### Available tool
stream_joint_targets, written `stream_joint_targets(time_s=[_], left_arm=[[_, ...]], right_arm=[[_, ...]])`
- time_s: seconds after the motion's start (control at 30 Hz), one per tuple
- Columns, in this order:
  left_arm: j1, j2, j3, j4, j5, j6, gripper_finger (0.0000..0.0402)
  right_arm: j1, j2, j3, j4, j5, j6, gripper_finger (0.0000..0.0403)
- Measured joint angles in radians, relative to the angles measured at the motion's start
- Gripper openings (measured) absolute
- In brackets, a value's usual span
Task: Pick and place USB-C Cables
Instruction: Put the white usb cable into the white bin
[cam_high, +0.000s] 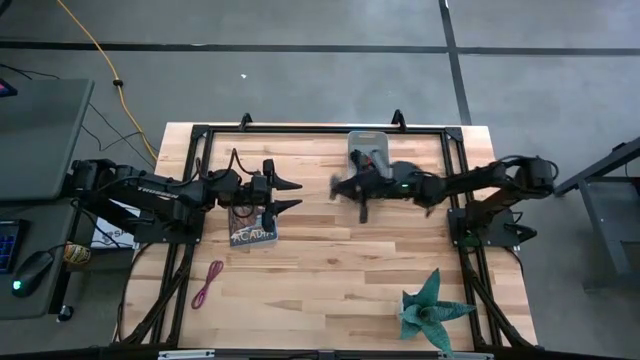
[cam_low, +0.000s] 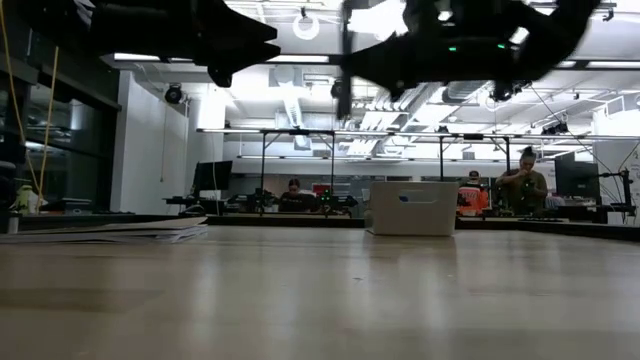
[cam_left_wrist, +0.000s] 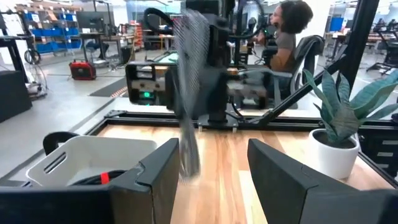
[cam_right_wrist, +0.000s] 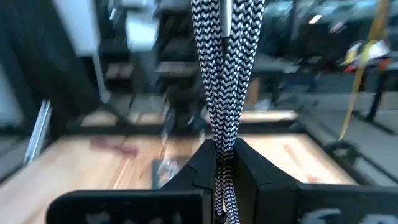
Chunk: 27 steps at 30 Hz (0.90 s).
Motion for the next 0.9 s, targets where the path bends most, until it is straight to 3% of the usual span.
stream_joint_targets(time_s=[0.2, 0.9], left_arm=[[-0.005, 0.000, 0.000, 0.025, -0.021, 0.011, 0.0170], [-0.011, 0.000, 0.000, 0.059, -0.019, 0.002, 0.0170]], right_arm=[[-0.013, -0.127, -0.141, 0.094, -0.016, 0.100, 0.0012], [-0.008, -0.137, -0.121, -0.005, 0.010, 0.100, 0.0012]])
